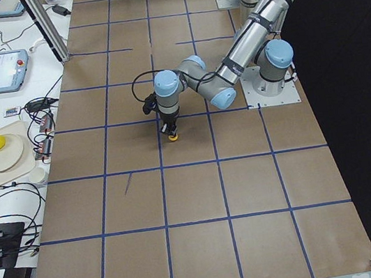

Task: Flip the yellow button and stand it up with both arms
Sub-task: 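Swing the left gripper up, holding the yellow button out toward the table center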

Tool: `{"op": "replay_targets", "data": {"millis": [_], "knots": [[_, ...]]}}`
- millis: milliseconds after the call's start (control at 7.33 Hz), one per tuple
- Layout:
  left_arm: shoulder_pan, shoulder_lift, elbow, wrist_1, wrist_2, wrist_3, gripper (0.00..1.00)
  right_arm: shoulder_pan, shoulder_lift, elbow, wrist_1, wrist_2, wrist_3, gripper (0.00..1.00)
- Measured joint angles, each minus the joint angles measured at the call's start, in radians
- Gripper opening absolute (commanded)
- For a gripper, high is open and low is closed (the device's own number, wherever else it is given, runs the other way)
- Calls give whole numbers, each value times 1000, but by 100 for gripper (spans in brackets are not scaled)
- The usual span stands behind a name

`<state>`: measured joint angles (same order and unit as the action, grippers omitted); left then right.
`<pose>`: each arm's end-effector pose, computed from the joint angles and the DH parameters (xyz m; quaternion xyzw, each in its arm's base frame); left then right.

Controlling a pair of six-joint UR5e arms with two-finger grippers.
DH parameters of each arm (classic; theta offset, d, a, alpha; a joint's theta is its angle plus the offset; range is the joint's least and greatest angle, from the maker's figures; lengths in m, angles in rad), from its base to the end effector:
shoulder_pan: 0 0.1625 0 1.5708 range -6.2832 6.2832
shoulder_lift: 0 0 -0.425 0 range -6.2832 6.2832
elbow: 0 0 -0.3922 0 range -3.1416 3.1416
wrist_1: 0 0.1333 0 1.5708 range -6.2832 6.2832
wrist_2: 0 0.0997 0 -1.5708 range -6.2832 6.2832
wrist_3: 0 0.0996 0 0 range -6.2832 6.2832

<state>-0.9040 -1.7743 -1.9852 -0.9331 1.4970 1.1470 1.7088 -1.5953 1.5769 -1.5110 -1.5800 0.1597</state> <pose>0.2032 -0.4856 0.2542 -0.2380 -0.9705 0.0351 0.0149 0.1968 -0.4545 0.4910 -0.0108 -0.9997 -0.0198 0.0076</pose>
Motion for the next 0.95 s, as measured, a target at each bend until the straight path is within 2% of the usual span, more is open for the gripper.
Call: {"op": "replay_targets", "data": {"millis": [273, 545, 682, 955], "knots": [[-68, 93, 32, -199, -139, -169, 18, 0, 0, 0, 0, 0, 0, 100], [-244, 157, 76, -329, -342, -385, 18, 0, 0, 0, 0, 0, 0, 100], [-333, 177, 91, -365, -490, -503, 18, 0, 0, 0, 0, 0, 0, 100], [-429, 187, 77, -393, -876, -669, 18, 0, 0, 0, 0, 0, 0, 100]]}}
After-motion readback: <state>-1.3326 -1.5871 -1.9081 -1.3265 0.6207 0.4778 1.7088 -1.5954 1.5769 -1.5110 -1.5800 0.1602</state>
